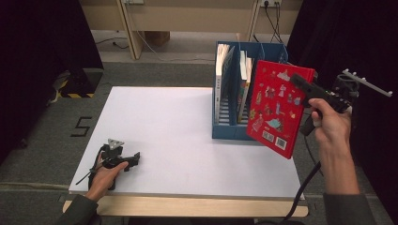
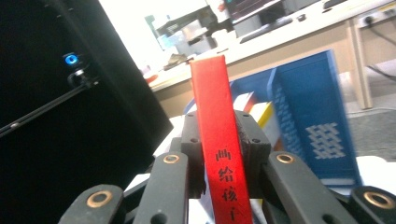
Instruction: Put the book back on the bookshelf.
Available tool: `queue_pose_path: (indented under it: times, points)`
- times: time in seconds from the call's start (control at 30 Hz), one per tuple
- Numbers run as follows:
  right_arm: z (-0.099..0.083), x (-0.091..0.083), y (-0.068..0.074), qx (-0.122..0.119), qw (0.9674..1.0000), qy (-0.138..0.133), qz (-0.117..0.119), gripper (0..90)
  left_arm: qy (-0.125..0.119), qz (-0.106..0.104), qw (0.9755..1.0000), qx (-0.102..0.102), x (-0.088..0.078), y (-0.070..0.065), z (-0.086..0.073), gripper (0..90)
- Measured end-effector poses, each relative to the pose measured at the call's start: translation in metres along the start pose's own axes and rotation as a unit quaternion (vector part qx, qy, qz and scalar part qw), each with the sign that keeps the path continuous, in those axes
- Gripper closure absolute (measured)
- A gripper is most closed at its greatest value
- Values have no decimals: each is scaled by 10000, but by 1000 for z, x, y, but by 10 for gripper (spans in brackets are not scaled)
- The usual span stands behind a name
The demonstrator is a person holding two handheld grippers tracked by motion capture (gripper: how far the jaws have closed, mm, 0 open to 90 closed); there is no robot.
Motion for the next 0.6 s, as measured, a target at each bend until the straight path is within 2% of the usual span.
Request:
queue_pose_path:
  times: [0.03, 0.17, 0.27, 0.3, 0.6]
  points:
    - [0, 0, 0, 0, 10000, 0, 0, 764, 8, 8, 10000, 2, 0, 0, 0, 115]
    - [15, 6, -14, 59, 9996, -132, -239, 763, 16, 7, 10000, 23, 0, -1, 0, 107]
    - [23, 13, -22, 50, 9990, -227, -385, 762, 17, 3, 10000, 22, 0, -1, 0, 106]
    - [28, 18, -28, 115, 9983, -329, -459, 762, 16, 2, 10000, 21, 0, -1, 0, 105]
    - [44, 43, -47, 266, 9955, -533, -737, 760, 31, -14, 10000, 25, 0, -1, 0, 102]
Point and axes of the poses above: each handheld gripper's, and its own axes: x roughly forward along the jaws, z roughly out of its top, y roughly to its left, the point moved 9 cm from there along x, roughly forward along the jaws, and after that the axes turned 6 degrees about -y, right-handed, at the moved point
